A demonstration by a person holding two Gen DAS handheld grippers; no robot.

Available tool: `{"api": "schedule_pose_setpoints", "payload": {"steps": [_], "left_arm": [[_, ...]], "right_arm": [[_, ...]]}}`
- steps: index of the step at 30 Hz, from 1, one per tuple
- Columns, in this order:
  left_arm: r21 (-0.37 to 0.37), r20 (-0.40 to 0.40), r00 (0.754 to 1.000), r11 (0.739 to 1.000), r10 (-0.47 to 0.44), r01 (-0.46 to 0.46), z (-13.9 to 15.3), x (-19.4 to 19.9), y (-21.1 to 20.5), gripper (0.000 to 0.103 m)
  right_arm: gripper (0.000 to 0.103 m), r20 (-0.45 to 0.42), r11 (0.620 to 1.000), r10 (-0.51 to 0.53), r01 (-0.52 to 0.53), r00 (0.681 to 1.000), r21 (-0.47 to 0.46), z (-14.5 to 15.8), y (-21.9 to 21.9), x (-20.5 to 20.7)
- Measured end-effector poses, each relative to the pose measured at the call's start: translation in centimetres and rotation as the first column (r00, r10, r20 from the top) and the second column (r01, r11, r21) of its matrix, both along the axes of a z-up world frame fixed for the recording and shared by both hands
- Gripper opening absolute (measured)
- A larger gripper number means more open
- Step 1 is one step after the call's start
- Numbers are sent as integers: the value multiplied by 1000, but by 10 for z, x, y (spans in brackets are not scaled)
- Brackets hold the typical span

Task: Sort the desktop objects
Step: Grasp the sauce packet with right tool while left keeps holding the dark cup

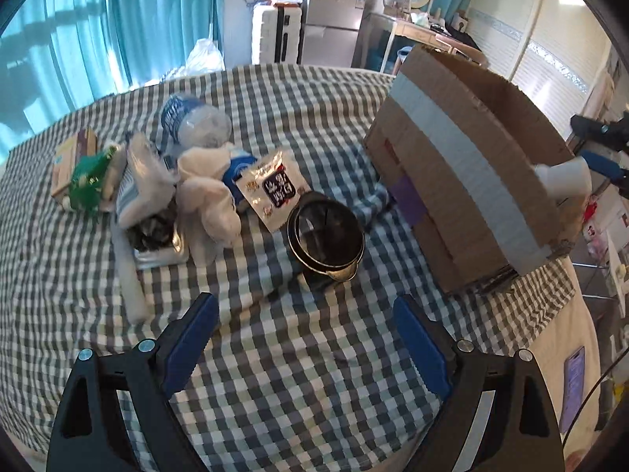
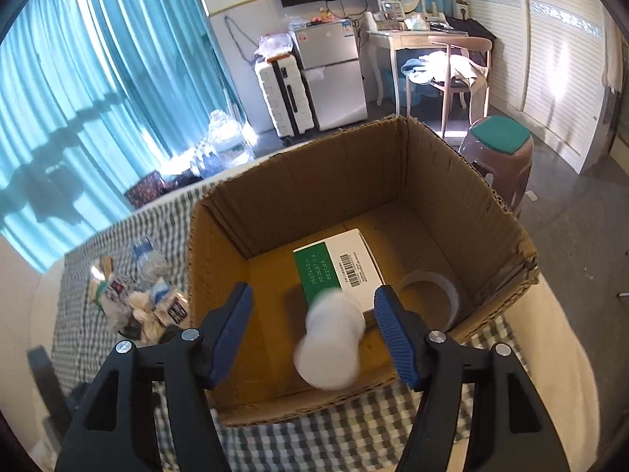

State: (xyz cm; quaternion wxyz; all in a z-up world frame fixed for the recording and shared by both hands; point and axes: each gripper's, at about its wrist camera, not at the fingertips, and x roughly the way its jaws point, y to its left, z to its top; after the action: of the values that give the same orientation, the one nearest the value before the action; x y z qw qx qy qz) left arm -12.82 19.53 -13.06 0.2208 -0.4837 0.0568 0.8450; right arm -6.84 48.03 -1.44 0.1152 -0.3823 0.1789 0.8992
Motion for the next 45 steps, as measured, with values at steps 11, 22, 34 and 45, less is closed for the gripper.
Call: {"api": "schedule_pose_setpoints", "payload": {"steps": [11,22,34,45], "left_arm": [[-89,-23,999,995,47,-49,-43,-36,52,94],[15,-102,981,986,167,-166,-19,-38,-27,59],[-21,-52,949,949,312,-313,-24,-55,-111,59],[-35,-11,963,962,271,-271,-39,-71,-102,59]], "right_arm": [[70,-38,997,55,-57,998,-52,-5,-50,-5],[70,-60,960,265,-258,962,107,-16,-129,-38],[67,197,888,427,-450,882,91,-129,-213,-142],[66,240,905,420,-425,875,-37,-180,-192,-162]]}}
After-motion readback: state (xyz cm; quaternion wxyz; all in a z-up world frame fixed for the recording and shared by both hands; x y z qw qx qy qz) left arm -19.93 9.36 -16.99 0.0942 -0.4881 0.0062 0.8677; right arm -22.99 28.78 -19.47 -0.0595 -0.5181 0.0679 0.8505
